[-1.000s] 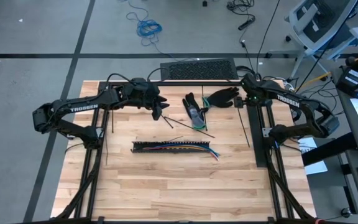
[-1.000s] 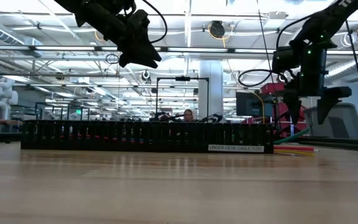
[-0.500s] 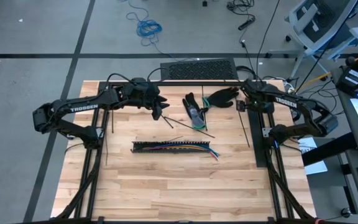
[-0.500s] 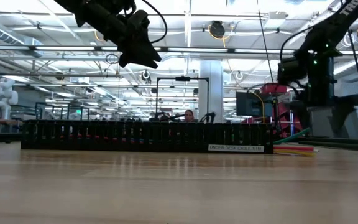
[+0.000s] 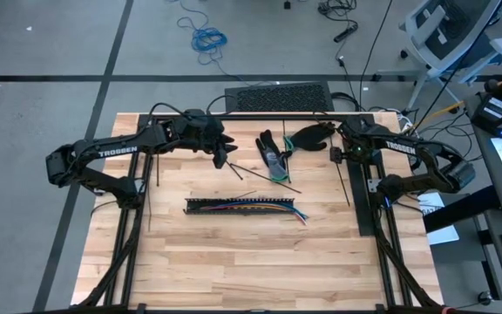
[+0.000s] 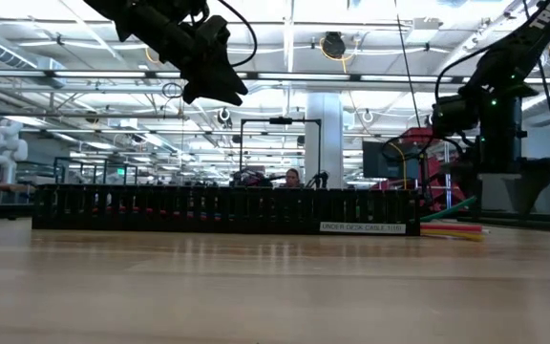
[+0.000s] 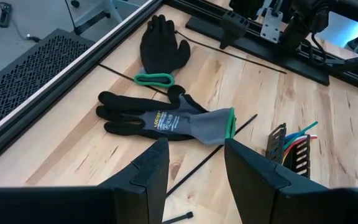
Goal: Ziptie cables
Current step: Close the black cable duct
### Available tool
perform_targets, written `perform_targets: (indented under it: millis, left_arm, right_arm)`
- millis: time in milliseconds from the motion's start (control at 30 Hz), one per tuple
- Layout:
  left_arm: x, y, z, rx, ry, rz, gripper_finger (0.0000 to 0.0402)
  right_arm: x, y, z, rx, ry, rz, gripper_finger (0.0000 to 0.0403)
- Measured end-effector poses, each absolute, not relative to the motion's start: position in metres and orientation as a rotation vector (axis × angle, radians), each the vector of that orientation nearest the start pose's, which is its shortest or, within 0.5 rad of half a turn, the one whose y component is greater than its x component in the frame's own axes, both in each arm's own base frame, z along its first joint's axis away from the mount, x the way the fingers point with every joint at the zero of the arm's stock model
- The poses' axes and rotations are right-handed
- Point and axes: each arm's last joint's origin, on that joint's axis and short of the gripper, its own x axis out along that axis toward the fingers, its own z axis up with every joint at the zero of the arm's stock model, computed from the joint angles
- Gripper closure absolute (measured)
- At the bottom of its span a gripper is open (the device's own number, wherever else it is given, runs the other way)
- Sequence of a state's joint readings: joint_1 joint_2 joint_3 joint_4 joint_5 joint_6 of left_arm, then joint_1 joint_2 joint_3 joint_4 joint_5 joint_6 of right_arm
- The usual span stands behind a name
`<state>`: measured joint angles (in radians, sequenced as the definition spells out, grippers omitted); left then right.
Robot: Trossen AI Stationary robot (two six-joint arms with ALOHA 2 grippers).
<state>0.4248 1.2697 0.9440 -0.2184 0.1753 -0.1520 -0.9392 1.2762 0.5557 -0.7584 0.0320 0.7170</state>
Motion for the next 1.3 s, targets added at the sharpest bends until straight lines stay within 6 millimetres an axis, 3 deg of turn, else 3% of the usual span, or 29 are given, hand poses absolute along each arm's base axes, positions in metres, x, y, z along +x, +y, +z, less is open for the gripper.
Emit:
perform_targets:
  millis: [400, 500, 667, 800, 1033, 1300]
  left_arm:
    - [0.253, 0.109, 0.284, -0.309, 0.503, 0.283, 0.0251]
    - [0.253, 0.109, 0.284, -0.309, 0.503, 0.283, 0.0251]
    - [0.253, 0.109, 0.284, -0.309, 0.503, 0.283, 0.0251]
    - [0.253, 0.109, 0.284, -0.309, 0.503, 0.283, 0.0251]
    - [0.253, 0.109, 0.284, -0.309, 0.502, 0.283, 0.0251]
    - [0.253, 0.109, 0.284, -0.312, 0.502, 0.282, 0.0251]
  right_arm:
    - [0.136, -0.119, 0.144, 1.256, 1.051, -1.151, 0.0044]
    - [0.145, -0.116, 0.153, 1.242, 1.035, -1.113, 0.0044]
    - [0.155, -0.13, 0.183, 1.135, 0.945, -1.111, 0.0044]
    - [0.151, -0.138, 0.188, 1.102, 0.929, -1.154, 0.0044]
    - [0.14, -0.149, 0.173, 1.088, 1.06, -1.183, 0.0044]
    - [0.15, -0.155, 0.155, 1.098, 1.141, -1.096, 0.0044]
